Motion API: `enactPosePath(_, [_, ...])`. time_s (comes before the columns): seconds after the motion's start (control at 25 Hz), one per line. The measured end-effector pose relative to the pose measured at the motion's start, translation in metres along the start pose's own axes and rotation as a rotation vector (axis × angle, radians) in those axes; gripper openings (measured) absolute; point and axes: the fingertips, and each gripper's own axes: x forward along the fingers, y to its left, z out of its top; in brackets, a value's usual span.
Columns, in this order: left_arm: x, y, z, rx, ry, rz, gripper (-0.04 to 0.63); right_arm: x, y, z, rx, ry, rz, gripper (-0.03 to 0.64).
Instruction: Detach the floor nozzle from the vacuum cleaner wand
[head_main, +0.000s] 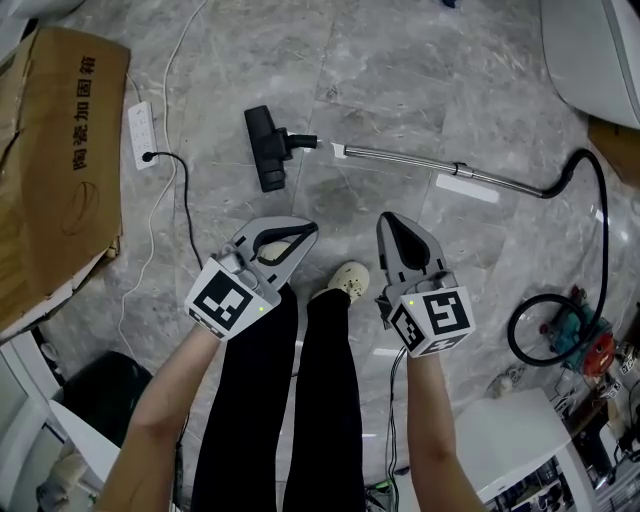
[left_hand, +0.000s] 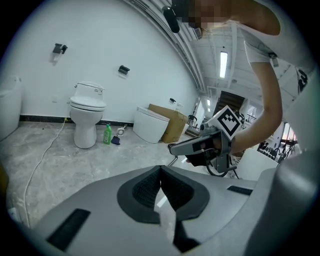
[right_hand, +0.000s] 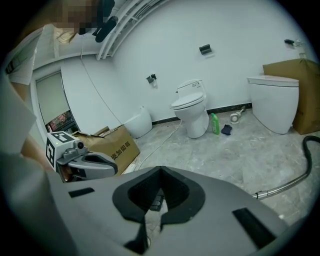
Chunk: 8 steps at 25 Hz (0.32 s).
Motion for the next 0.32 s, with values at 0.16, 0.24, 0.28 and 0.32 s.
enactPosePath(0.16, [0.0034,-0.0013,0.0007,-0.008,-0.008,0.003,0.011,-0.003,0.004,-0.0005,0.003,-0.008,0.026,0.015])
enactPosePath(0.24, [0.0055,-0.0017,0.0032,0.005,-0.001,0.002,0.011,-0.0034,0.0031,-0.0021,0.004,-0.003,0.021,0.015])
enactPosePath(0.28, [0.0065,-0.0022,0.0044,0.013,0.005,0.001,0.011,-0.0037,0.0024,-0.0032,0.004,0.001,0.018,0.015])
enactPosePath(0.32, [0.0075,-0.0027,0.0056,0.021,0.01,-0.001,0.011,-0.004,0.0018,-0.0043,0.003,0.005,0.016,0.015])
